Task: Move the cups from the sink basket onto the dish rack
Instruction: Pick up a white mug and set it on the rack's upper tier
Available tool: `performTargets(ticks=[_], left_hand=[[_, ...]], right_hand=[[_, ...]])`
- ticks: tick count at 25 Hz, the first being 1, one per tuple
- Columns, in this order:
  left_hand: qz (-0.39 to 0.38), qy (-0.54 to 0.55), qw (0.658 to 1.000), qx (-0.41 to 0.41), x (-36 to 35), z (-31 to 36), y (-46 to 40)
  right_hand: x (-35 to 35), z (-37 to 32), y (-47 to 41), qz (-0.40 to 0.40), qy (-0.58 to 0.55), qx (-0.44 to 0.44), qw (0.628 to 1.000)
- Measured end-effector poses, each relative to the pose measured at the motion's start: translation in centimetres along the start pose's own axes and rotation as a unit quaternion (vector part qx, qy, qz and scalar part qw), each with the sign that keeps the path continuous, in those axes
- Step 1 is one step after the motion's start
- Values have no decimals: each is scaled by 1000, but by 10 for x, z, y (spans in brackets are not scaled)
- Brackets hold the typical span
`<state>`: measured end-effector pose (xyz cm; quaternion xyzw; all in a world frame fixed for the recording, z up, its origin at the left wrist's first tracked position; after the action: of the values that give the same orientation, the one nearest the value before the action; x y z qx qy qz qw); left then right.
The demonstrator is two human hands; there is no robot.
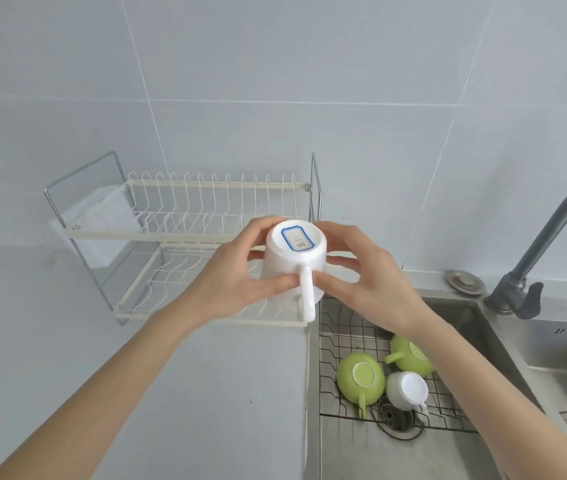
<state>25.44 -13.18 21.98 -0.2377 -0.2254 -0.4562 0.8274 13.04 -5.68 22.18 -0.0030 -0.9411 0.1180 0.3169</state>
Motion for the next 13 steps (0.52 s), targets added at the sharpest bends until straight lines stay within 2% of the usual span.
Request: performTargets(ticks=[4, 9, 13], left_hand=[[-5, -28, 999, -19, 47, 1, -13], [-9, -41, 999, -31, 88, 3, -47], [3, -30, 1000, -9, 115, -13, -86]], right_hand=[[4, -29, -35, 22, 46, 1, 999], [21, -47, -89, -16, 178, -22, 984], [42, -45, -132, -26, 221, -48, 974]])
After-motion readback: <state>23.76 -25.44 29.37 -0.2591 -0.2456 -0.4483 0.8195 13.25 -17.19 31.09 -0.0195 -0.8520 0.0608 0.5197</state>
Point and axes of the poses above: each hand's wrist, its own y-axis away from the middle knuckle, its own x-axis out of the back of the hand, z = x × y, the point moved 7 cm from there along -y, towards the middle knuckle, and after that the axes turned 15 degrees about -z, right-handed, at the moved point
